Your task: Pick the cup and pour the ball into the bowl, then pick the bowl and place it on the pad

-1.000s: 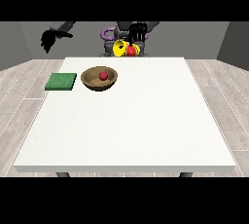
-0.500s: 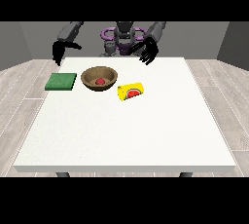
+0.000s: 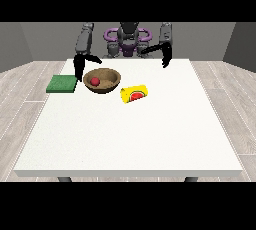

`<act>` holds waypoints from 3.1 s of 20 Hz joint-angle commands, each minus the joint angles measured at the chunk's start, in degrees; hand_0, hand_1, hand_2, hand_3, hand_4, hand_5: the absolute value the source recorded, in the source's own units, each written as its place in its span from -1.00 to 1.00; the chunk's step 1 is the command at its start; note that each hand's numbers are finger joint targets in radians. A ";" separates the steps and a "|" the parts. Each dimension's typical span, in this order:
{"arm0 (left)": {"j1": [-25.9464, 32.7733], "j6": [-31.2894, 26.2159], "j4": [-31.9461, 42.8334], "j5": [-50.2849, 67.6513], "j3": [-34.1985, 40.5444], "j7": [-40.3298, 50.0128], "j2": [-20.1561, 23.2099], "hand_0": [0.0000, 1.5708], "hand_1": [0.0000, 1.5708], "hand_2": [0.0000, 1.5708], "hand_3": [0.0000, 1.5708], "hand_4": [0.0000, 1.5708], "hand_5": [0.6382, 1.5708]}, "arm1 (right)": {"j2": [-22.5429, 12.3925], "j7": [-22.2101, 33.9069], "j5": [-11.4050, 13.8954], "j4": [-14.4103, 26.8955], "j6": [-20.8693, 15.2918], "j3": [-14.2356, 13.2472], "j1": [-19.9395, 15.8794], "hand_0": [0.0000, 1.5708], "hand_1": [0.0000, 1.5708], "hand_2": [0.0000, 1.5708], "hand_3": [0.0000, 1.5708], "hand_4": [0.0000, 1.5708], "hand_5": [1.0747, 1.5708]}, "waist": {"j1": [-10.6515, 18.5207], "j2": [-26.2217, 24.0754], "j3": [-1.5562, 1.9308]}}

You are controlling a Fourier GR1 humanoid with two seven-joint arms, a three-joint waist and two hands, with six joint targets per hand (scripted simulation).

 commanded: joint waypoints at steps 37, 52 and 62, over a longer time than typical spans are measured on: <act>7.99 -12.99 -1.88 7.46 7.24 -2.85 6.24 -1.00 -1.00 -1.00 -1.00 0.25 0.68 | -6.85 18.46 17.24 24.09 -28.67 10.00 -12.50 1.00 1.00 1.00 0.24 0.05 0.96 | 0.63 -8.21 -0.05; 8.78 -12.14 -1.43 8.60 12.36 -2.44 9.42 -1.00 -1.00 -1.00 -1.00 0.34 0.71 | -16.58 28.15 13.92 14.46 -14.86 6.84 -12.58 1.00 1.00 1.00 -0.04 0.00 1.00 | -5.62 -8.18 0.13; 7.04 -27.95 2.65 23.02 29.88 -7.23 28.70 -1.00 -1.00 -1.00 -1.00 0.65 1.00 | -23.69 17.67 10.64 16.78 -11.34 0.84 -8.95 1.00 1.00 1.00 -1.00 0.10 1.00 | -2.41 -0.80 0.10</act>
